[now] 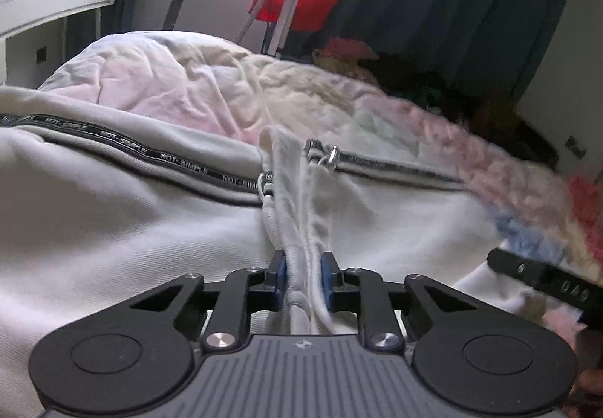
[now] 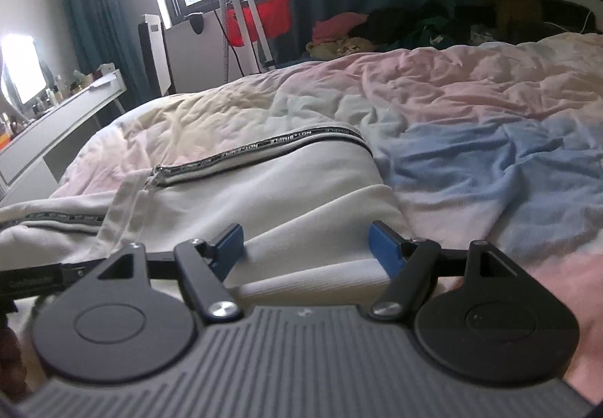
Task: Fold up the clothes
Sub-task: 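Grasp the drawstring waistband of the folded sweatpants with the left gripper, then lift the waistband with the left gripper and fold it over toward the cuffs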
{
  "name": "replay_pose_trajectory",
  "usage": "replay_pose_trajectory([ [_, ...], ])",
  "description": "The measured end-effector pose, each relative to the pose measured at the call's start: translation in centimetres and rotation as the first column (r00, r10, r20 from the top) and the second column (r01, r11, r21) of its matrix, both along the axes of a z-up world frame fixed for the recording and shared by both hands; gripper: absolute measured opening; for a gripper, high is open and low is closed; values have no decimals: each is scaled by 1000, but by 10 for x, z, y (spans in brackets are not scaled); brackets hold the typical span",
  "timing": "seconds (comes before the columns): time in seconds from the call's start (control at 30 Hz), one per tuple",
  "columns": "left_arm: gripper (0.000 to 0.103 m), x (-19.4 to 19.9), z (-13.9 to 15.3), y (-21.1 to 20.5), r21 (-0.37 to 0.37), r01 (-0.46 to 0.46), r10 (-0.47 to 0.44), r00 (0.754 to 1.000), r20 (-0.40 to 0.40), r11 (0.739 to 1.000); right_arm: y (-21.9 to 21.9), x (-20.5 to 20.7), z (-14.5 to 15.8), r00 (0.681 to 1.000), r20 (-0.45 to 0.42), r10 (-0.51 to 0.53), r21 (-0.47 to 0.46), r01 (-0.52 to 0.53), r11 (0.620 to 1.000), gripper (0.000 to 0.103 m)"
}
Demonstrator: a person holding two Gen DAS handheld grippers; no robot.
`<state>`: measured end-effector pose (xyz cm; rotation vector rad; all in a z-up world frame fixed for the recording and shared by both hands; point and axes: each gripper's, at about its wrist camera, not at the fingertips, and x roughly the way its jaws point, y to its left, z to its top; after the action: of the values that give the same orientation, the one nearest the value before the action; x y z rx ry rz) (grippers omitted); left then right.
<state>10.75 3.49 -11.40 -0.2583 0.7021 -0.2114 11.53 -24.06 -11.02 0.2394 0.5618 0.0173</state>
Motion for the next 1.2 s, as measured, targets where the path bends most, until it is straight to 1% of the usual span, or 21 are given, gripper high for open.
replay_pose_trajectory([
  [0.07, 17, -5, 8, 7, -50, -18, 18, 1000, 10, 999, 0, -4, 5, 1000, 22, -10, 6, 9, 1000, 75],
  [0.17, 15, -16, 18, 20, -112, -58, 61, 998, 20, 992, -2, -13, 16, 996, 79, -29, 19, 28, 999, 75],
  [0.23, 15, -20, 17, 24, -100, -84, 86, 996, 19, 991, -2, -16, 20, 995, 94, -20, 22, 19, 1000, 75],
  [0.3, 16, -18, 8, 23, -81, -92, 91, 996, -19, 992, 1, -12, 16, 998, 63, 7, 22, -9, 1000, 75],
  [0.33, 16, -16, 4, 23, -75, -92, 89, 995, -38, 993, 3, -9, 13, 999, 37, 22, 20, -23, 1000, 75],
  [0.37, 17, -16, 2, 23, -73, -90, 87, 995, -38, 993, 5, -5, 7, 999, -6, 39, 17, -39, 999, 75],
  [0.4, 20, -17, 1, 24, -72, -88, 86, 996, -37, 993, 7, -2, 0, 998, -38, 51, 15, -50, 999, 76],
  [0.43, 24, -17, 0, 24, -71, -86, 84, 996, -36, 994, 9, 0, -5, 997, -51, 54, 6, -54, 999, 77],
  [0.47, 31, -21, 3, 29, -70, -104, 101, 994, -41, 992, 10, 2, -8, 997, -54, 54, -6, -54, 999, 77],
  [0.53, 40, -30, 11, 41, -67, -142, 138, 989, -52, 988, 10, 4, -10, 997, -53, 49, -4, -49, 999, 77],
  [0.57, 53, -34, 15, 46, -66, -161, 157, 986, -58, 985, 8, 4, -9, 998, -53, 44, 9, -44, 999, 77],
  [0.6, 73, -39, 19, 52, -64, -180, 176, 982, -63, 982, 7, 4, -8, 998, -54, 42, 19, -41, 999, 77],
  [0.67, 89, -48, 29, 67, -52, -228, 224, 972, -76, 972, 6, 3, -7, 997, -58, 49, 25, -48, 999, 76],
  [0.73, 90, -53, 41, 85, -46, -255, 249, 962, -113, 966, 7, 1, -5, 996, -56, 62, 22, -61, 998, 76],
  [0.83, 97, -59, 54, 112, -22, -280, 271, 944, -188, 960, 6, -5, -2, 996, -46, 75, 37, -73, 997, 76],
  [0.87, 99, -64, 56, 124, -18, -309, 298, 930, -215, 951, 6, -6, -1, 996, -43, 77, 44, -75, 996, 76],
  [0.93, 99, -72, 56, 148, -37, -375, 352, 895, -273, 926, 5, -8, 1, 996, -39, 76, 58, -74, 996, 75],
  [1.0, 99, -80, 50, 175, -84, -454, 406, 853, -328, 887, 3, -9, 3, 997, -36, 70, 78, -67, 995, 75],
  [1.07, 99, -81, 37, 195, -128, -532, 455, 806, -379, 837, 2, -9, 3, 997, -39, 67, 93, -63, 994, 75],
  [1.17, 98, -81, 17, 224, -184, -642, 513, 726, -457, 745, 1, -9, 3, 996, -44, 72, 98, -67, 993, 75],
  [1.2, 98, -82, 16, 229, -196, -668, 542, 713, -445, 718, 1, -9, 3, 996, -45, 74, 98, -69, 993, 75],
])
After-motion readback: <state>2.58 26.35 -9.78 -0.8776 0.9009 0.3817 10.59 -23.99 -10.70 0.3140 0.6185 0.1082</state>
